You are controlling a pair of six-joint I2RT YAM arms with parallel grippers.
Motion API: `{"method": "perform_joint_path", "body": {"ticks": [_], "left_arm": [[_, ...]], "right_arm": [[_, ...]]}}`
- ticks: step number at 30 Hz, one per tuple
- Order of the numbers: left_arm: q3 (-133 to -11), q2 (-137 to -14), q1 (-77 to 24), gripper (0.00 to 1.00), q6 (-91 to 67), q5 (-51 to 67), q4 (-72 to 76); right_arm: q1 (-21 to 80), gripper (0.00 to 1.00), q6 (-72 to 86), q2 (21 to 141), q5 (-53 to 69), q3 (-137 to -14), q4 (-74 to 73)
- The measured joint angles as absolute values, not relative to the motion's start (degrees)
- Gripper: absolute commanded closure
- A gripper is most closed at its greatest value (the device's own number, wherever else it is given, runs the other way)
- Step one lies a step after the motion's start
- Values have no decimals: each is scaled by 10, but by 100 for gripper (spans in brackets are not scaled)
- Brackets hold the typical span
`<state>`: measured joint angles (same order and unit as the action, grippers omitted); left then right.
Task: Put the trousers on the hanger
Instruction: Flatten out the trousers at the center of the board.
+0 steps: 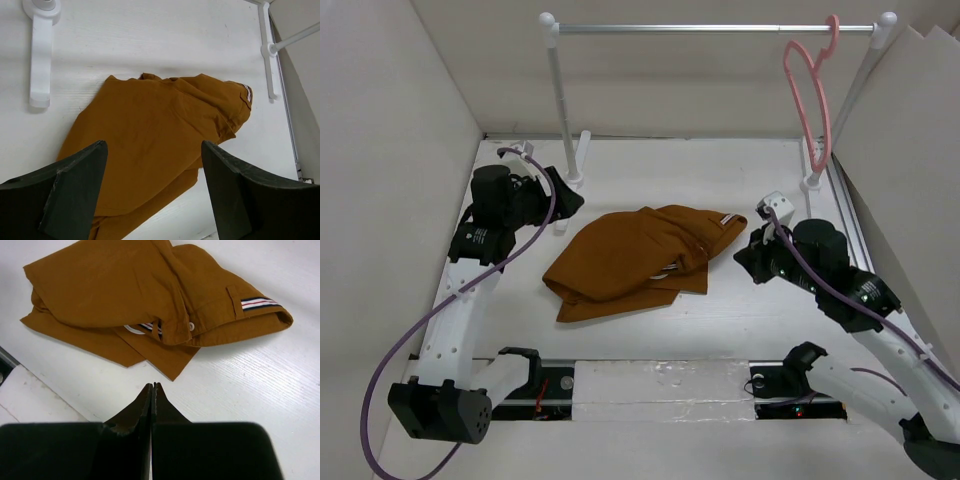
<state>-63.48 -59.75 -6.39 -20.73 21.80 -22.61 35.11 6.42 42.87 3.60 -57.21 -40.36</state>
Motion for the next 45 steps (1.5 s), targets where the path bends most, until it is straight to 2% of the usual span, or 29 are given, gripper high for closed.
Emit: {"method": "perform_joint_path", "body": {"ticks": [2,3,4,5,6,9,12,13,15,22,30,34,36,38,40,41,42,43,45], "left_arm": [[-635,-598,-63,31,-211,215,-228],[-634,-599,-62,34,-214,212,-232],[-632,-599,-58,40,-217,211,-235],[-626,-599,-51,43,-221,206,-237],[-610,-598,-38,44,-229,189,-242],[-581,-602,-27,45,-245,147,-260],[-539,-606,-13,32,-271,101,-284],[-526,-606,-8,25,-279,95,-290],[-497,-605,2,22,-296,89,-290],[-409,-613,10,18,-345,112,-256],[-336,-667,10,18,-392,166,-156],[-324,-686,10,23,-405,183,-114],[-322,-694,10,27,-412,192,-95],[-322,-704,10,35,-416,199,-79],[-322,-713,10,46,-419,202,-66],[-322,-715,10,52,-420,203,-62],[-322,-717,10,62,-420,203,-59],[-322,-718,10,79,-421,203,-56],[-322,-718,10,93,-422,201,-49]], "right_arm": [[344,100,65,420,40,-561,-402],[339,80,67,414,43,-553,-401],[335,65,72,411,46,-547,-401],[329,52,72,409,49,-541,-400],[321,35,75,409,53,-532,-396],[294,20,82,415,77,-497,-380],[255,12,90,440,113,-449,-354],[238,10,95,453,127,-433,-342],[207,7,107,474,157,-395,-308],[125,6,162,547,267,-290,-143],[120,9,184,674,346,-281,37],[120,10,185,744,357,-284,99],[120,19,185,778,358,-285,122],[124,21,193,808,360,-287,147],[132,38,197,826,357,-292,160],[140,42,196,828,354,-296,162],[149,43,195,828,350,-302,162],[160,46,195,828,345,-310,163],[178,56,191,824,333,-326,164]]}}
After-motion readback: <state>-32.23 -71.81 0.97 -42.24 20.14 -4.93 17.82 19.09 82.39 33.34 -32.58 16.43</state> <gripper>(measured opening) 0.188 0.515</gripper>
